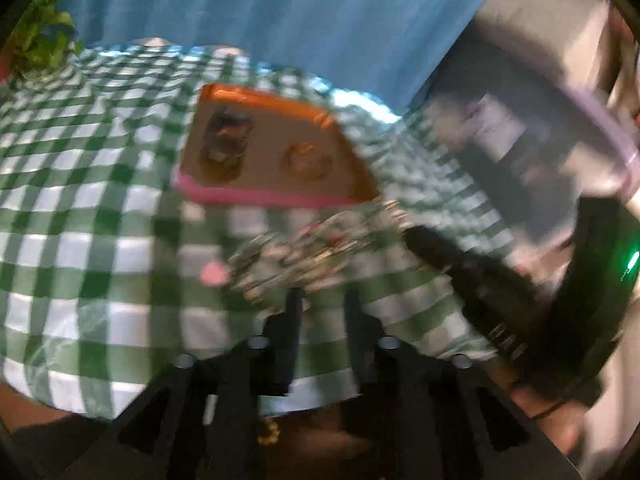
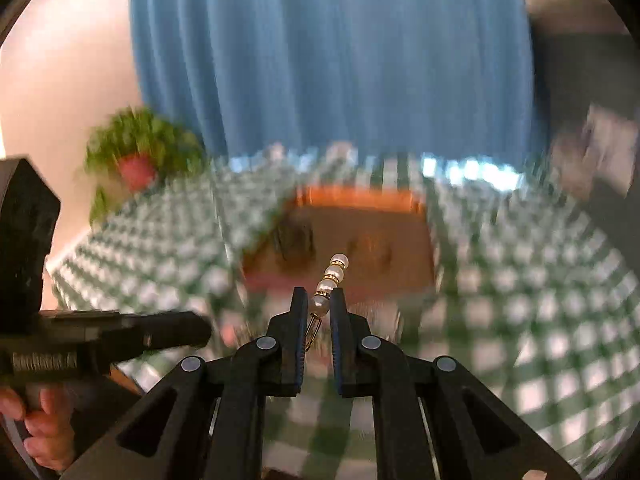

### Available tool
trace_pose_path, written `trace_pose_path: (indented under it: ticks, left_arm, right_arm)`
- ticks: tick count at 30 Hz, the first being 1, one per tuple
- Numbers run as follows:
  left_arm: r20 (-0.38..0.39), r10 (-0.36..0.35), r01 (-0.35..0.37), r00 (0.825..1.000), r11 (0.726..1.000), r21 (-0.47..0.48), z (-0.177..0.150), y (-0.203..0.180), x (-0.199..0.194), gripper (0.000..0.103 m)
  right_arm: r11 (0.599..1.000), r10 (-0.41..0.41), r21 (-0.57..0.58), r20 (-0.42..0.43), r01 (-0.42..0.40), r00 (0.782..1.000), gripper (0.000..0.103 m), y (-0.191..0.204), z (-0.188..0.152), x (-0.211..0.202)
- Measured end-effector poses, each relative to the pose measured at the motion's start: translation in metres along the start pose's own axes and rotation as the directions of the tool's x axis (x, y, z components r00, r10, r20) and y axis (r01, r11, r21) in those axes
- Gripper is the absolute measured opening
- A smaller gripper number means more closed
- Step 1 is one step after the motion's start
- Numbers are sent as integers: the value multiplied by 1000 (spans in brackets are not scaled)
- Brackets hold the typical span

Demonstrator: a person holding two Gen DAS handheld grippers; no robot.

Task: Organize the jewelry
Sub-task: 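Carry the pearl bracelet toward the tray with the right tool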

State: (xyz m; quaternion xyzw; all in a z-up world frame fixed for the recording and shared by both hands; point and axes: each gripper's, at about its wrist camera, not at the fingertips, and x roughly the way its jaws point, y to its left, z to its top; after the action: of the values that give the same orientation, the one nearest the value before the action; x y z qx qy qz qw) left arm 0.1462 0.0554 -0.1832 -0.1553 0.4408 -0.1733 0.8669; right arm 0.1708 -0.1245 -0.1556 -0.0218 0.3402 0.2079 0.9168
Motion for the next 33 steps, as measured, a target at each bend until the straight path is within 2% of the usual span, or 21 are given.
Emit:
trace_pose_path:
  ticks: [2, 4, 9, 12, 16, 18, 21, 23, 25, 28, 33]
  left_arm:
    - [31, 20, -20, 999, 1000, -2, -1, 5, 0, 51]
    - [72, 41, -41, 997, 999, -11, 3, 10, -2, 61]
    - [37, 77, -76, 996, 997, -8, 12, 21, 17, 61]
    - [70, 70, -69, 995, 997, -19, 15, 28, 17, 61]
    - [130, 104, -104, 986, 995, -11, 28, 27, 8, 60]
    - [121, 111, -115, 987, 993, 29, 35, 21, 10, 60]
    - [105, 148, -160, 983, 980, 115, 36, 13, 18, 51]
    - [63, 141, -148, 988, 982, 120, 32, 18, 26, 35]
    - [33, 122, -125, 992, 987, 102, 25, 27, 32, 28]
    - [15, 106, -107, 994, 992, 72, 17, 36, 31, 24]
    - [99, 86, -93, 991, 993, 68, 42, 29, 13, 19]
  right_arm:
    - [999, -22, -32, -6, 22, 1000, 9, -4, -7, 7]
    - [999, -29, -33, -6, 29, 1000, 9, -9, -8, 8]
    - [999, -25, 27, -23, 25, 999, 9, -28, -5, 17]
    - [998, -32, 51, -18, 33, 999, 9, -34, -7, 19]
    - [998, -45, 53, -1, 45, 999, 9, -36, -4, 13]
    - [998, -43, 57, 15, 42, 999, 9, -35, 2, 9]
    - [998, -37, 53, 25, 35, 999, 9, -33, 9, 10]
    - [999, -38, 39, 29, 37, 999, 9, -31, 11, 12]
    - [999, -39, 35, 28, 38, 999, 9, -31, 10, 15]
    - [999, -29, 42, 21, 28, 999, 9, -32, 9, 18]
    - [999, -17, 31, 42, 15, 999, 9, -29, 24, 18]
